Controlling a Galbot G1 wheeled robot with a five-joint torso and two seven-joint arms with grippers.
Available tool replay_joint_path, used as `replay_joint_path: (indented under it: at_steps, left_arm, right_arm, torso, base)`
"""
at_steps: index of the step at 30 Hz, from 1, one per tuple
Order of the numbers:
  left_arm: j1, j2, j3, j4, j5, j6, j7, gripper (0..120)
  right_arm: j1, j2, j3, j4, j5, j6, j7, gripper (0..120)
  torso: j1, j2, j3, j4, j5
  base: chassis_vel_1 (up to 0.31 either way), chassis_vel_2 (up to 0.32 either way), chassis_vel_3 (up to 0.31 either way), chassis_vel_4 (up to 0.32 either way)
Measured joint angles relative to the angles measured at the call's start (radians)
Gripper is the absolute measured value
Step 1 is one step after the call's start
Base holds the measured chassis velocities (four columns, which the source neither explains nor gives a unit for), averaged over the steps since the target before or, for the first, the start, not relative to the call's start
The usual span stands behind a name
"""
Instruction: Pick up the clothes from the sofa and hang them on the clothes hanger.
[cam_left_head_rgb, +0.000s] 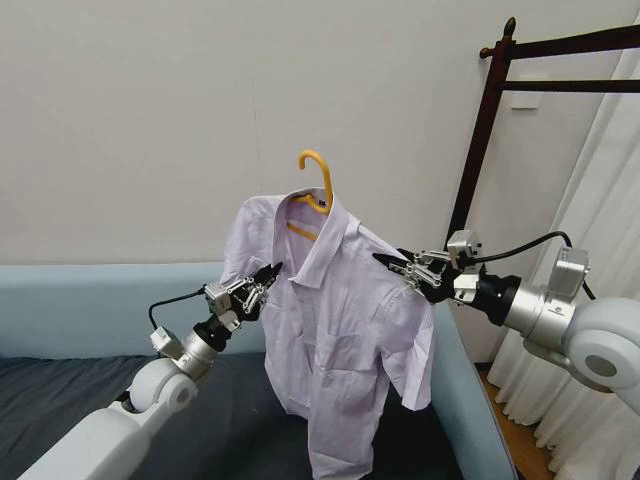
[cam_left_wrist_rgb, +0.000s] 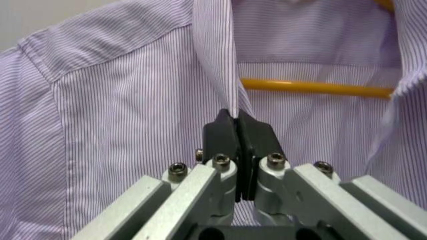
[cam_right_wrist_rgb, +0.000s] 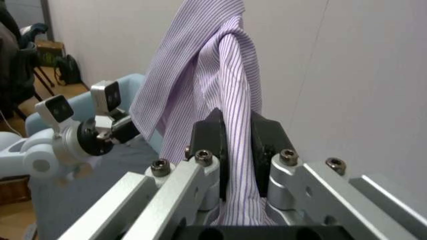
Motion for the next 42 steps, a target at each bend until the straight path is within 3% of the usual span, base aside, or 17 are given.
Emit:
replay_joint_path:
  at_steps: [5, 11, 17, 22, 24, 28, 30, 33, 35, 36, 41, 42]
  left_arm:
    - [0.014, 0.006, -0.029, -0.038, -0.017, 0.0, -0.001, 0]
    - [0.05, 0.027, -0.047, -0.152, -0.008, 0.011, -0.001, 0]
    - [0.062, 0.018, -0.034, -0.164, 0.046, 0.013, 0.01, 0]
    - [0.051, 0.001, -0.003, -0.152, 0.096, 0.002, -0.143, 0]
    - [0.053, -0.005, 0.002, -0.135, 0.11, -0.005, -0.216, 8]
    - [0.075, -0.007, -0.002, -0.103, 0.141, -0.023, -0.232, 17]
    - [0.128, -0.009, -0.028, -0.072, 0.177, -0.037, -0.234, 29]
    - [0.17, -0.011, -0.051, -0.059, 0.189, -0.039, -0.234, 35]
    - [0.244, -0.017, -0.095, -0.03, 0.219, -0.055, -0.235, 49]
    - [0.244, -0.017, -0.095, -0.03, 0.219, -0.055, -0.235, 49]
    - [0.368, -0.039, -0.141, 0.002, 0.257, -0.092, -0.254, 70]
    - [0.368, -0.039, -0.141, 0.002, 0.257, -0.092, -0.254, 70]
  right_arm:
    - [-0.01, 0.001, -0.004, 0.003, -0.011, 0.0, 0.03, 8]
    - [-0.015, 0.009, -0.019, 0.019, -0.009, -0.038, 0.15, 8]
    - [-0.011, 0.011, -0.021, 0.04, 0.04, -0.048, 0.186, 8]
    - [-0.015, 0.008, -0.015, 0.048, 0.072, -0.042, 0.162, 8]
    - [-0.015, 0.006, -0.007, 0.054, 0.104, -0.037, 0.168, 8]
    - [-0.005, 0.002, 0.006, 0.058, 0.139, -0.045, 0.209, 8]
    - [0.011, -0.006, 0.029, 0.056, 0.156, -0.077, 0.251, 8]
    - [0.021, -0.014, 0.044, 0.053, 0.157, -0.102, 0.265, 8]
    - [0.044, -0.029, 0.071, 0.056, 0.146, -0.143, 0.32, 8]
    - [0.044, -0.029, 0.071, 0.056, 0.146, -0.143, 0.32, 8]
    - [0.101, -0.04, 0.13, 0.076, 0.088, -0.271, 0.542, 8]
    - [0.101, -0.04, 0.13, 0.076, 0.088, -0.271, 0.542, 8]
  torso:
    - [0.0, 0.0, 0.0, 0.0, 0.0]
    - [0.0, 0.0, 0.0, 0.0, 0.0001]
    - [0.0, 0.0, 0.0, 0.0, 0.0]
    - [0.0, 0.0, 0.0, -0.0001, 0.0001]
    - [0.0, 0.0, 0.0, -0.0002, 0.0001]
    - [0.0, 0.0, 0.0, -0.0002, 0.0002]
    - [0.0, 0.0, 0.0, -0.0001, 0.0]
    - [0.0, 0.0, 0.0, 0.0001, 0.0]
    - [0.0, 0.0, 0.0, 0.0, 0.0]
    - [0.0, 0.0, 0.0, 0.0, 0.0]
    - [0.0, 0.0, 0.0, 0.0005, -0.0001]
    - [0.0, 0.0, 0.0, 0.0005, -0.0001]
  base:
    - [0.0, 0.0, 0.0, 0.0]
    - [0.0, 0.0, 0.0, 0.0]
    - [0.0, 0.0, 0.0, 0.0]
    - [0.0, 0.0, 0.0, 0.0]
    - [0.0, 0.0, 0.0, 0.0]
    - [0.0, 0.0, 0.0, 0.0]
    - [0.0, 0.0, 0.0, 0.0]
    - [0.0, 0.0, 0.0, 0.0]
    - [0.0, 0.0, 0.0, 0.0]
    - [0.0, 0.0, 0.0, 0.0]
    - [0.0, 0.0, 0.0, 0.0]
    - [0.0, 0.0, 0.0, 0.0]
